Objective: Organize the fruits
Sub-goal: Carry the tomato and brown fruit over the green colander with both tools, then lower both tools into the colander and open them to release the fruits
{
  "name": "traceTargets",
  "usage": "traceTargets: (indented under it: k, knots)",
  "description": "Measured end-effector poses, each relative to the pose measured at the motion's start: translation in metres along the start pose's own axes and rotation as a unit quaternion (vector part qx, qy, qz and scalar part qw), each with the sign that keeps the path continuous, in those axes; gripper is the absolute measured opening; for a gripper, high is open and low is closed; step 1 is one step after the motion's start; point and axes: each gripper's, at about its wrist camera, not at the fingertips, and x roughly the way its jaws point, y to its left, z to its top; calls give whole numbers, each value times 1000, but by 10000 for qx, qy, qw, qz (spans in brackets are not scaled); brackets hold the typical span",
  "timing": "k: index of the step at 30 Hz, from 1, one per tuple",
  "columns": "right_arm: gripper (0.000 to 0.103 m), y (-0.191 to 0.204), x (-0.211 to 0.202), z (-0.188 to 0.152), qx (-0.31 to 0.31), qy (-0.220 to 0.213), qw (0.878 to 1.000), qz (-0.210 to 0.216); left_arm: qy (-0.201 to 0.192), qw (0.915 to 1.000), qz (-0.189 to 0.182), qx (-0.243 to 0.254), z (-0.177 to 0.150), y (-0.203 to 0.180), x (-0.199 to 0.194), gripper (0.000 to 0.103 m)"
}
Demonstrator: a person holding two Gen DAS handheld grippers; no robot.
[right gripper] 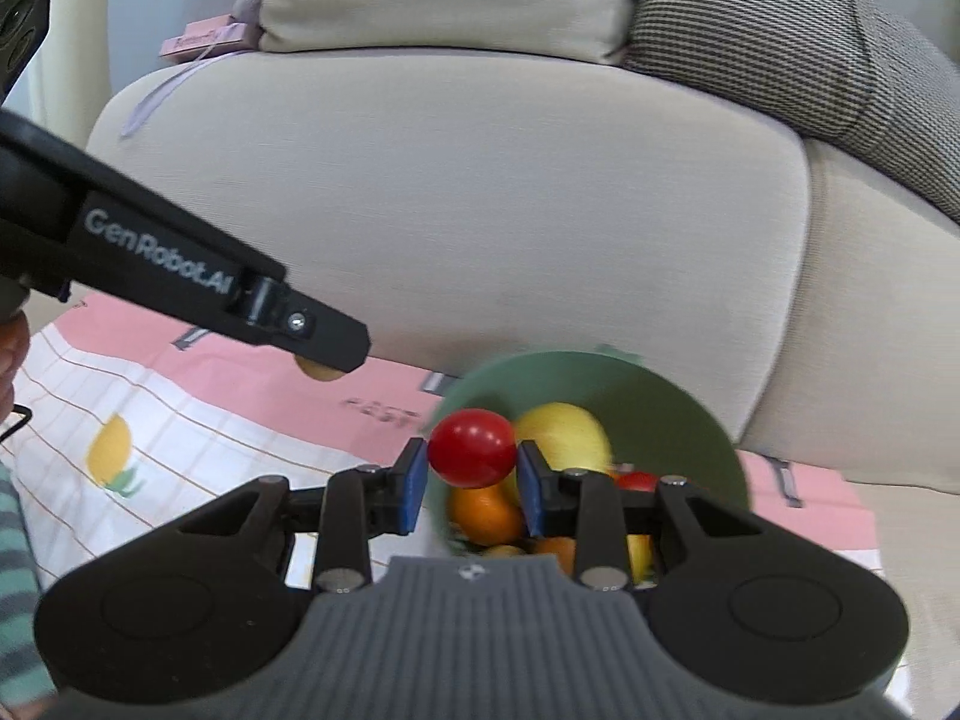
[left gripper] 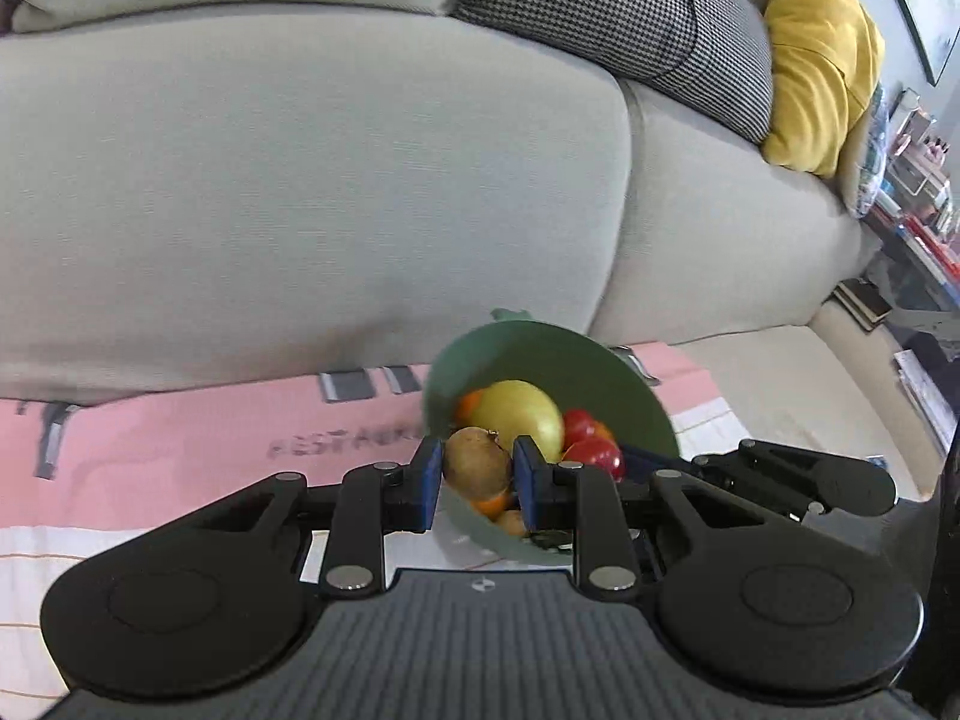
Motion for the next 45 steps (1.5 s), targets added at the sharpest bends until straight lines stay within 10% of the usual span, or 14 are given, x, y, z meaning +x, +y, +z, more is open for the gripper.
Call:
traceTargets:
  k: [19, 45]
  knots:
    - [29, -81, 44, -4, 132, 315, 9992, -200, 461, 9983, -114, 342, 32, -27, 73, 28]
    - [30, -93, 125, -2, 355, 884, 9954, -63, 901, 9950, -146, 396, 60, -24, 147, 28]
